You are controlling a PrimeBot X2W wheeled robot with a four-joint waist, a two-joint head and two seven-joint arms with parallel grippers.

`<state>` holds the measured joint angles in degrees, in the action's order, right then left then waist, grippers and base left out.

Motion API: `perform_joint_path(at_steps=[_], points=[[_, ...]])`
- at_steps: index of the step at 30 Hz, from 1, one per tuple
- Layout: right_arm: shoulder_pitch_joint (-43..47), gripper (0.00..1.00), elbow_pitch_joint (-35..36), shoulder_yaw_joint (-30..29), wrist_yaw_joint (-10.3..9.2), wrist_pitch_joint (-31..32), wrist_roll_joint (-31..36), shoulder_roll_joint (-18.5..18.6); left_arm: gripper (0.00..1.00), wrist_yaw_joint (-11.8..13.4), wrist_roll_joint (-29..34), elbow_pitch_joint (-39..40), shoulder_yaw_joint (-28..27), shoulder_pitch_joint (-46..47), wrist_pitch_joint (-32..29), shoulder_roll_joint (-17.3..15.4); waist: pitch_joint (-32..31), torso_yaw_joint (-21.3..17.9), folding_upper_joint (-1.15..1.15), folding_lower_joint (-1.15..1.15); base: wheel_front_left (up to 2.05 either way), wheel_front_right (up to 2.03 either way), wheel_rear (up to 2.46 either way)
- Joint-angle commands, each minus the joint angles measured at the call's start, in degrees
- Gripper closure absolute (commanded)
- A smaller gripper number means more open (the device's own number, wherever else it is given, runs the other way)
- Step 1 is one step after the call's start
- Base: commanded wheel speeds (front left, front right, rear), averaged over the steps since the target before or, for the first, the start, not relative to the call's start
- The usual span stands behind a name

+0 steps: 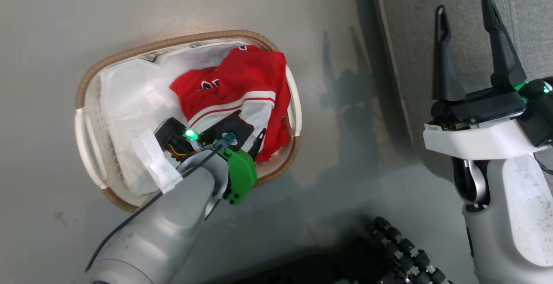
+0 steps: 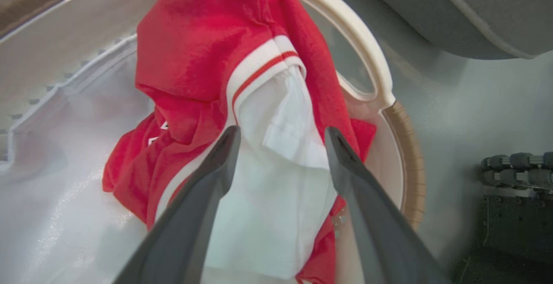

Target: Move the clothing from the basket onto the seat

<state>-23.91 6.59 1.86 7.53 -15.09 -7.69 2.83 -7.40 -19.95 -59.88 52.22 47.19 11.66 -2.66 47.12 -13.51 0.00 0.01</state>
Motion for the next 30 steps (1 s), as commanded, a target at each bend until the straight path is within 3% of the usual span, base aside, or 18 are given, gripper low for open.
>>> perform_joint_path(at_steps=[1,15,16,17,18,20,30], points=[[0.5,0.0,0.8,0.3,-0.08,-0.1,-0.4,0.1,0.0,-0.1,-0.2,-0.9,0.1,1.6,0.2,-0.4,1.9,-2.1,0.0,-0.01,0.0,0.0,0.0],[0.3,0.0,2.8,2.1,-0.08,-0.1,-2.4,0.1,0.0,2.5,-3.7,-5.8,-0.1,5.6,-1.9,-0.4,4.7,-5.9,0.0,-0.01,0.0,0.0,0.0],[0.3,0.0,2.9,2.0,-0.08,-0.1,-2.5,0.1,0.05,3.0,-4.1,-6.1,0.0,5.8,-1.9,-0.4,4.9,-6.0,0.0,-0.01,0.0,0.0,0.0],[0.3,0.0,3.0,2.0,-0.08,-0.1,-2.6,0.1,0.22,3.2,-4.2,-6.2,0.0,5.8,-2.0,-0.4,5.0,-6.1,0.0,-0.01,0.0,0.0,0.0],[0.4,0.0,3.1,1.9,-0.08,-0.1,-2.5,0.1,0.67,3.6,-4.4,-6.4,0.2,6.0,-2.1,-0.4,5.0,-6.1,0.0,-0.01,0.0,0.0,0.0],[0.5,0.0,3.0,1.6,-0.08,-0.1,-2.5,0.1,1.0,4.0,-4.7,-6.7,0.4,6.3,-1.9,-0.4,5.1,-5.9,0.0,-0.01,0.0,0.0,0.0],[-0.2,0.0,2.1,1.1,-0.08,-0.1,-1.8,0.1,1.0,4.8,-6.9,-5.7,1.0,4.9,1.0,-0.4,2.5,-2.9,0.0,-0.01,0.0,0.0,0.0]])
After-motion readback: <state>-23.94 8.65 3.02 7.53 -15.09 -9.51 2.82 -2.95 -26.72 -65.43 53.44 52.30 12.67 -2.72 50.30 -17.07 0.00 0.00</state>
